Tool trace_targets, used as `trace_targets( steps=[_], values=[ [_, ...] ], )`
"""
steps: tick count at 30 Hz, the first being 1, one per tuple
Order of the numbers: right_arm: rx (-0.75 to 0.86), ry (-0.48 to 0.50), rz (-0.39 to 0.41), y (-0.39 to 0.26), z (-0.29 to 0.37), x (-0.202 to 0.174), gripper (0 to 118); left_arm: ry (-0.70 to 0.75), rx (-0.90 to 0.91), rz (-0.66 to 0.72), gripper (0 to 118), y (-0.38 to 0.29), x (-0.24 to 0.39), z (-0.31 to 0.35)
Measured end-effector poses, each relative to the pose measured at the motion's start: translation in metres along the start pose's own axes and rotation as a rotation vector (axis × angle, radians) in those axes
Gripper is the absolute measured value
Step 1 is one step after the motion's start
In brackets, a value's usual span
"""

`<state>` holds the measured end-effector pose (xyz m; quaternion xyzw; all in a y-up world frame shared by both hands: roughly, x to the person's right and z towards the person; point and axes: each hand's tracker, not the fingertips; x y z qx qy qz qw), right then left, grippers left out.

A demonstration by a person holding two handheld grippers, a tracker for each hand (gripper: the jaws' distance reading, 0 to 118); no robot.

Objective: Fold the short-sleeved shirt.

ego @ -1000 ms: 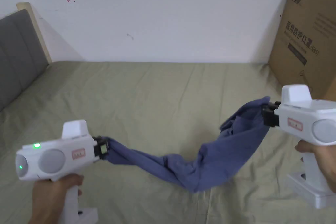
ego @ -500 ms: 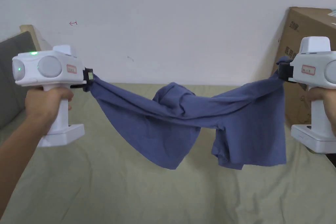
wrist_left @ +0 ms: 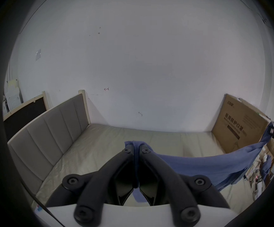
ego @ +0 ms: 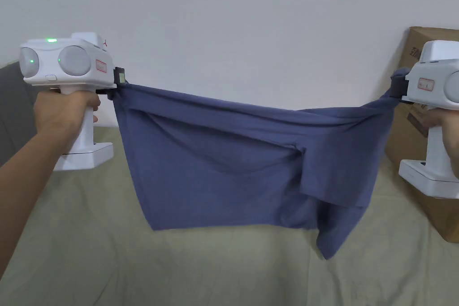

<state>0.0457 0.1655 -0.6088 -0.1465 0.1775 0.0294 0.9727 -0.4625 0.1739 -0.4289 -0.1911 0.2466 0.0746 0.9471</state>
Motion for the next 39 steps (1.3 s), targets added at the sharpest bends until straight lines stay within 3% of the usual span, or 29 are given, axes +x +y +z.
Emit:
trace_targets(
  steps=[4,10,15,24,33,39],
  values=[
    [-0.028,0.002,0.019,-0.036,-0.019,-0.013,2,0.026,-0.03,-0.055,2,-0.031,0.002,-0.027],
    [-0.125,0.006,0.015,-0.107,-0.038,-0.016,2,0.032,-0.15,-0.017,2,-0.105,-0.009,-0.057],
    [-0.21,0.022,-0.043,-0.17,-0.023,-0.007,2,0.027,-0.239,-0.003,2,-0.172,-0.024,-0.05],
    [-0.295,0.043,-0.115,-0.275,0.086,0.009,2,-0.003,-0.349,0.036,2,-0.293,-0.053,0.043],
    [-0.382,0.016,-0.115,-0.364,0.202,0.025,2,0.001,-0.473,0.045,2,-0.41,-0.084,0.143],
    [-0.47,-0.018,-0.065,-0.412,0.254,0.02,2,0.025,-0.537,0.064,2,-0.457,-0.101,0.191]
  ],
)
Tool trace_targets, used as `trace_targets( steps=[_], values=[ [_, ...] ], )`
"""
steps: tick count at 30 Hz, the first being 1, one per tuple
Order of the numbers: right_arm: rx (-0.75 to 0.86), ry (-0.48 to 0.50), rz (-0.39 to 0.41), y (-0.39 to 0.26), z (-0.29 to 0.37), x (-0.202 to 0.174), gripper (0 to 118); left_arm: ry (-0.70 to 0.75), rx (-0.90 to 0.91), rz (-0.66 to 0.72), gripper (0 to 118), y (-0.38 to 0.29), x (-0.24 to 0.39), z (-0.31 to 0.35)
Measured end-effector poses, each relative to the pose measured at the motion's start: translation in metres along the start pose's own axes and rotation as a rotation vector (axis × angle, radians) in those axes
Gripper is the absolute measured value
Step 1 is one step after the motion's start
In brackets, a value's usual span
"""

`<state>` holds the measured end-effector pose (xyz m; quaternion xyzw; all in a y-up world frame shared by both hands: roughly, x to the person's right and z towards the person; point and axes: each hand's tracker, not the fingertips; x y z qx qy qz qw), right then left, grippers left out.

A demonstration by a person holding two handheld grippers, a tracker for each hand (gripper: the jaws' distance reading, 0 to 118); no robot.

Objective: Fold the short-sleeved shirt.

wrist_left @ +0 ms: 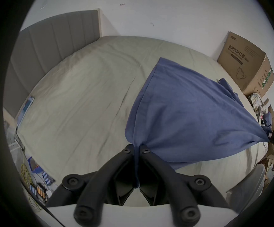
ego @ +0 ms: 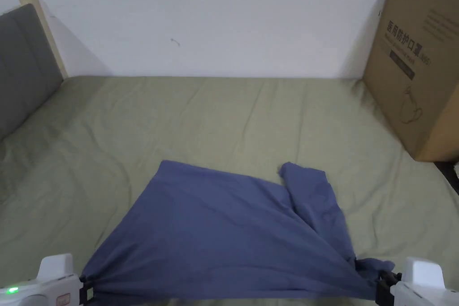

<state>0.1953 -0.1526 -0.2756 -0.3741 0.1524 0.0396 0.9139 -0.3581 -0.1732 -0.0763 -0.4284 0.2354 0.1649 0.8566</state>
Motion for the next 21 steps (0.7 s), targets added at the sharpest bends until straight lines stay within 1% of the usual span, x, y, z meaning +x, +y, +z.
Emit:
trace_targets(
  steps=[3,4,7,11,12,15,16,17,18,19,20,21],
  values=[
    [-0.085,-0.051,0.067,-0.025,-0.001,-0.001,3,0.02,-0.032,-0.003,2,-0.023,-0.004,0.006],
    [-0.117,-0.058,0.07,-0.034,-0.002,-0.002,2,0.024,-0.04,-0.009,2,-0.029,-0.005,0.005],
    [-0.206,-0.069,0.05,-0.053,-0.018,0.001,2,0.039,-0.086,-0.012,2,-0.046,-0.004,0.001],
    [-0.287,-0.076,-0.013,-0.069,-0.039,0.005,3,0.065,-0.143,-0.043,2,-0.055,0.002,-0.012],
    [-0.305,-0.073,-0.021,-0.068,-0.033,-0.004,3,0.068,-0.152,-0.04,2,-0.054,0.003,-0.015],
    [-0.301,-0.079,-0.042,-0.061,-0.03,-0.005,4,0.082,-0.161,-0.021,4,-0.05,0.006,-0.018],
    [-0.294,-0.072,-0.052,-0.06,-0.036,0.003,4,0.076,-0.167,-0.015,5,-0.047,0.007,-0.016],
    [-0.283,-0.064,-0.052,-0.055,-0.032,0.003,6,0.064,-0.164,-0.005,11,-0.043,0.008,-0.013],
    [-0.27,-0.062,-0.041,-0.046,-0.027,0.003,21,0.057,-0.158,0.0,25,-0.038,0.011,-0.006],
    [-0.225,-0.053,-0.025,-0.035,-0.02,0.002,43,0.037,-0.134,0.024,44,-0.031,0.015,0.002],
    [-0.181,-0.053,-0.022,-0.026,-0.017,0.004,69,0.005,-0.094,0.048,70,-0.024,0.018,0.009],
    [-0.126,-0.049,-0.013,-0.012,-0.008,0.003,88,-0.015,-0.046,0.052,98,-0.015,0.022,0.017]
  ],
)
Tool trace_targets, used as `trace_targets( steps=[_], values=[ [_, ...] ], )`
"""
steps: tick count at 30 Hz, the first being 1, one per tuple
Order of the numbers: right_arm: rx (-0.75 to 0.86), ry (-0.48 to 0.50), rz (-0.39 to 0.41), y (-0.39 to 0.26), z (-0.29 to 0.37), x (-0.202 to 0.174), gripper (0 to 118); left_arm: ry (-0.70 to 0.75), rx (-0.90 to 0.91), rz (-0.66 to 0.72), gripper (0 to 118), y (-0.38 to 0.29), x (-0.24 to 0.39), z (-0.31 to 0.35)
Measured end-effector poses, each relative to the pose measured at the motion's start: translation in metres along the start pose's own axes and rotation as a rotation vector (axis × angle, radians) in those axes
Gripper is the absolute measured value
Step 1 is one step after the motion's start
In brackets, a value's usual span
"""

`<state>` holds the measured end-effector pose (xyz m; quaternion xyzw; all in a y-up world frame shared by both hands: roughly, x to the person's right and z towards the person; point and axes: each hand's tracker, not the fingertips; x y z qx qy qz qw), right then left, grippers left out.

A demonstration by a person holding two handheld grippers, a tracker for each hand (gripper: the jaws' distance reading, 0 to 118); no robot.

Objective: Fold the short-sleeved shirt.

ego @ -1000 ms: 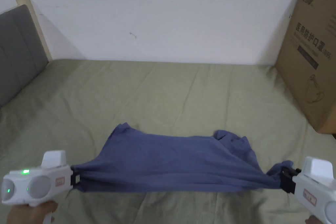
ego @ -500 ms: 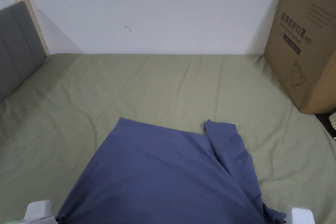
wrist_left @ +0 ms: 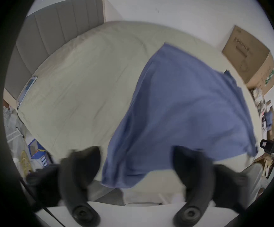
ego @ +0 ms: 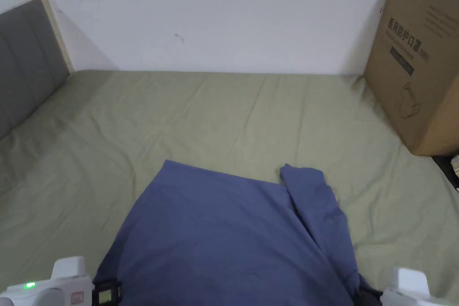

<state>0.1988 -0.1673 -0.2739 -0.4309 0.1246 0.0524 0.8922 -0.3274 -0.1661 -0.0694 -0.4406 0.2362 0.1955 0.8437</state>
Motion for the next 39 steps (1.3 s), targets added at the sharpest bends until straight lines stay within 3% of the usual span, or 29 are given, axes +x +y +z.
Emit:
trace_targets(
  steps=[1,8,14,16,17,18,19,20,30,34,39],
  values=[
    [0.064,0.016,0.014,0.014,0.013,-0.002,90,-0.025,0.056,0.001,107,0.008,0.009,0.015],
    [0.464,0.007,0.114,0.091,0.115,-0.036,90,-0.07,0.398,-0.134,108,0.065,0.064,0.093],
    [0.654,-0.021,0.159,0.11,0.156,-0.059,87,-0.06,0.734,-0.161,94,0.081,0.098,0.138],
    [0.675,-0.032,0.169,0.11,0.162,-0.064,75,-0.061,0.802,-0.162,76,0.08,0.105,0.147],
    [0.689,-0.034,0.17,0.109,0.163,-0.067,64,-0.074,0.831,-0.169,60,0.079,0.107,0.148],
    [0.705,-0.033,0.173,0.107,0.164,-0.07,40,-0.094,0.857,-0.183,26,0.077,0.11,0.151],
    [0.709,-0.032,0.173,0.108,0.163,-0.07,18,-0.11,0.874,-0.203,5,0.075,0.112,0.152],
    [0.715,-0.034,0.175,0.107,0.162,-0.072,0,-0.115,0.862,-0.207,1,0.075,0.114,0.151],
    [0.723,0.017,0.15,0.121,0.143,-0.072,0,-0.178,0.709,-0.227,0,0.109,0.126,0.115],
    [0.704,0.017,0.152,0.135,0.124,-0.075,0,-0.262,0.557,-0.204,0,0.155,0.127,0.067],
    [0.661,0.005,0.15,0.154,0.091,-0.077,0,-0.241,0.398,-0.217,0,0.216,0.133,-0.01]
  ],
)
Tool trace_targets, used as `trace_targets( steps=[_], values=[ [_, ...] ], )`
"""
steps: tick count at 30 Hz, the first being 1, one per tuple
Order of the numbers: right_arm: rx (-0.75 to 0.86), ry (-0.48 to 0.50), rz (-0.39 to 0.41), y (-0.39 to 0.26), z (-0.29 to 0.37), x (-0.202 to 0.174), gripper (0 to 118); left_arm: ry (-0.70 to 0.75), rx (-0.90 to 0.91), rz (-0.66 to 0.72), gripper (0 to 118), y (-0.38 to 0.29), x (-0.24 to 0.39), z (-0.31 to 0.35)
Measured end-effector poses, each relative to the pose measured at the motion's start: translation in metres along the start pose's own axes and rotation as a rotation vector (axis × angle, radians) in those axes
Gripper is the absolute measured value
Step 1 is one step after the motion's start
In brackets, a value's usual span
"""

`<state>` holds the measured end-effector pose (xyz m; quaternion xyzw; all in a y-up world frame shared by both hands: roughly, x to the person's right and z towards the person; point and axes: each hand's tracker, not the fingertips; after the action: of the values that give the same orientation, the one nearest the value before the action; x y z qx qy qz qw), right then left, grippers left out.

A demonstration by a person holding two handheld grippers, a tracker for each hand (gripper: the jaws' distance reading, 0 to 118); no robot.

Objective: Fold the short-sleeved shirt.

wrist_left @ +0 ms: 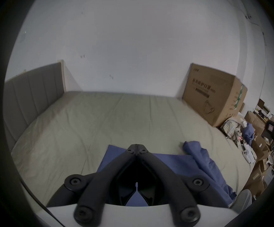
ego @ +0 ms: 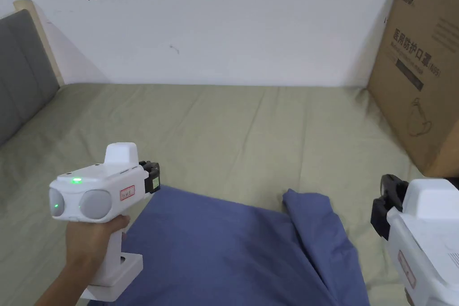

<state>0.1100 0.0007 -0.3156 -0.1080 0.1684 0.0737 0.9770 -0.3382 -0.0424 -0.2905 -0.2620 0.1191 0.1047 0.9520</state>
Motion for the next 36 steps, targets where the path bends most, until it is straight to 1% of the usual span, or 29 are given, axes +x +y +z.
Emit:
trace_targets(
  steps=[5,6,7,8,9,10,11,12,14,17,18,19,20,21,22,24,26,28,29,31,32,33,34,36],
  values=[
    [-0.047,-0.015,0.019,-0.009,-0.043,0.001,0,0.041,-0.191,0.027,0,0.014,-0.027,-0.097],
    [-0.057,-0.017,0.02,-0.011,-0.052,0.001,0,0.041,-0.228,0.022,6,0.012,-0.032,-0.116],
    [-0.066,-0.019,0.02,-0.013,-0.06,0.002,0,0.062,-0.25,0.024,20,0.012,-0.036,-0.132],
    [-0.077,-0.021,0.024,-0.017,-0.068,0.003,0,0.092,-0.255,0.024,40,0.01,-0.039,-0.147],
    [-0.086,-0.023,0.029,-0.021,-0.077,0.003,0,0.095,-0.296,0.023,65,0.009,-0.043,-0.165],
    [-0.096,-0.025,0.038,-0.024,-0.085,0.004,0,0.105,-0.357,0.033,86,0.005,-0.047,-0.179],
    [-0.105,-0.026,0.048,-0.027,-0.093,0.005,0,0.116,-0.391,0.032,95,0.001,-0.049,-0.193],
    [-0.114,-0.029,0.054,-0.03,-0.099,0.006,0,0.127,-0.425,0.02,96,-0.003,-0.051,-0.206],
    [-0.134,-0.03,0.057,-0.036,-0.11,0.01,0,0.16,-0.44,-0.013,96,-0.013,-0.054,-0.226],
    [-0.164,-0.042,0.071,-0.046,-0.121,0.014,0,0.182,-0.483,-0.01,96,-0.024,-0.057,-0.248],
    [-0.176,-0.046,0.07,-0.049,-0.124,0.015,0,0.187,-0.499,-0.012,94,-0.029,-0.057,-0.252],
    [-0.185,-0.048,0.065,-0.052,-0.126,0.017,0,0.194,-0.517,-0.018,87,-0.032,-0.056,-0.257],
    [-0.194,-0.05,0.059,-0.055,-0.127,0.019,0,0.19,-0.531,-0.02,73,-0.036,-0.055,-0.26],
    [-0.204,-0.055,0.055,-0.058,-0.127,0.021,0,0.158,-0.568,-0.013,38,-0.041,-0.053,-0.263],
    [-0.214,-0.058,0.053,-0.06,-0.128,0.022,0,0.122,-0.566,0.009,19,-0.045,-0.052,-0.262],
    [-0.236,-0.06,0.049,-0.065,-0.13,0.026,0,0.153,-0.533,-0.006,5,-0.045,-0.042,-0.259],
    [-0.265,-0.057,0.028,-0.069,-0.134,0.029,0,0.151,-0.534,-0.039,2,-0.045,-0.036,-0.253],
    [-0.328,-0.04,-0.007,-0.075,-0.143,0.032,0,0.143,-0.48,-0.044,1,-0.04,-0.034,-0.239],
    [-0.365,-0.018,-0.019,-0.079,-0.151,0.033,5,0.126,-0.442,-0.031,1,-0.036,-0.033,-0.23],
    [-0.444,-0.005,-0.007,-0.089,-0.169,0.034,59,0.084,-0.368,0.006,1,-0.028,-0.034,-0.207],
    [-0.489,0.022,-0.013,-0.096,-0.179,0.035,85,0.064,-0.345,0.005,1,-0.024,-0.033,-0.195],
    [-0.537,0.035,-0.002,-0.103,-0.189,0.033,101,0.044,-0.321,0.005,1,-0.02,-0.033,-0.183],
    [-0.558,0.039,0.005,-0.111,-0.197,0.031,101,0.037,-0.314,-0.003,1,-0.016,-0.03,-0.167],
    [-0.614,0.033,0.063,-0.128,-0.212,0.025,101,0.017,-0.291,-0.006,1,-0.01,-0.03,-0.146]
  ],
)
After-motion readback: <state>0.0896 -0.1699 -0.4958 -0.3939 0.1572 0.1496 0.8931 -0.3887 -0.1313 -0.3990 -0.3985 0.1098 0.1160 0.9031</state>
